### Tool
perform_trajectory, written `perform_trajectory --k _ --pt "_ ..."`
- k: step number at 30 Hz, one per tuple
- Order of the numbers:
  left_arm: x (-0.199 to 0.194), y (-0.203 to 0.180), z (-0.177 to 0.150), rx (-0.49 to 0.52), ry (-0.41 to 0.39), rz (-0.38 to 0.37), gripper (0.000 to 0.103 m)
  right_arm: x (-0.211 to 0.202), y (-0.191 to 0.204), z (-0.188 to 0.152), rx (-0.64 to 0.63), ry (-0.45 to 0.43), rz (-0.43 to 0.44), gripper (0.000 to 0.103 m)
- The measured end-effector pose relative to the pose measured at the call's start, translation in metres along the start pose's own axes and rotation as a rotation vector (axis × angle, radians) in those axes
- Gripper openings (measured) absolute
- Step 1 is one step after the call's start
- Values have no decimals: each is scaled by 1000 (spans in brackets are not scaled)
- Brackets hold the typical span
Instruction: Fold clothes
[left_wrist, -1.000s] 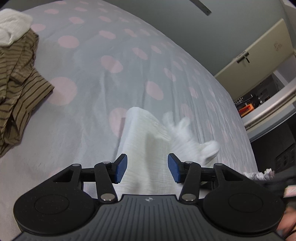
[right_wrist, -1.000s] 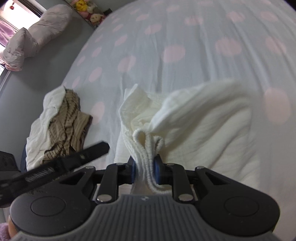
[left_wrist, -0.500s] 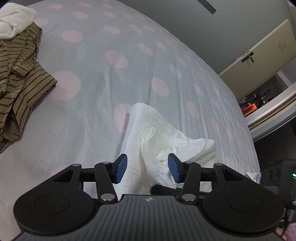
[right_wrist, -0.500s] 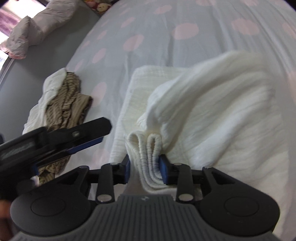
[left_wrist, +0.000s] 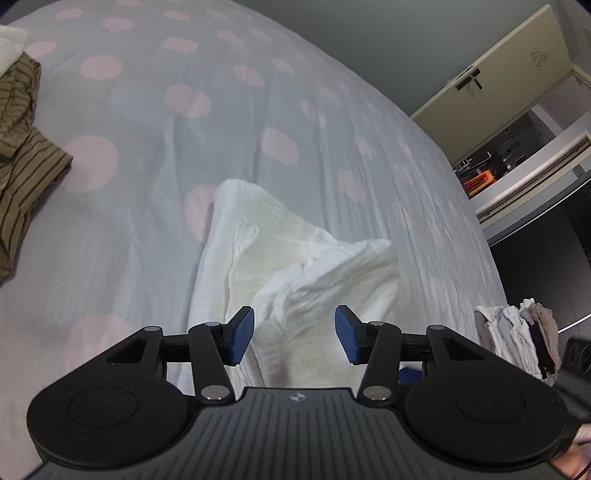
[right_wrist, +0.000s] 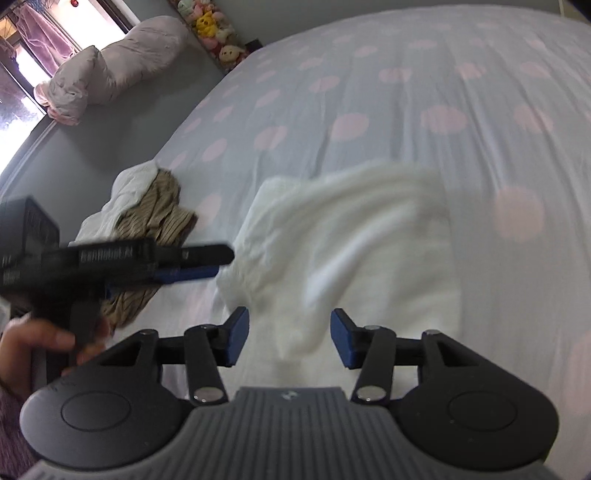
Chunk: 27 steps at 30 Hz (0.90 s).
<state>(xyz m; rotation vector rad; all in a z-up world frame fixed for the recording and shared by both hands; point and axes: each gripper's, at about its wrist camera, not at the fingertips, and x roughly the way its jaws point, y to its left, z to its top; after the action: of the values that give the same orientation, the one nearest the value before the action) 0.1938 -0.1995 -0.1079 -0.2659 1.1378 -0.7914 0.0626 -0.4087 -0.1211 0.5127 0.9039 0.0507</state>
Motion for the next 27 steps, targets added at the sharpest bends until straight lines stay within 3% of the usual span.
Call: perform_trajectory --k 6,17,22,27 --pt "0 -4 -12 -13 74 13 45 12 7 -21 -22 30 3 52" --pt "36 -2 -24 -66 264 80 45 13 -4 -30 -7 25 14 52" --pt "53 1 -24 -85 290 133 43 12 -15 -35 30 34 27 52" --pt "54 -6 -25 -36 273 174 41 9 -22 -39 46 35 43 54"
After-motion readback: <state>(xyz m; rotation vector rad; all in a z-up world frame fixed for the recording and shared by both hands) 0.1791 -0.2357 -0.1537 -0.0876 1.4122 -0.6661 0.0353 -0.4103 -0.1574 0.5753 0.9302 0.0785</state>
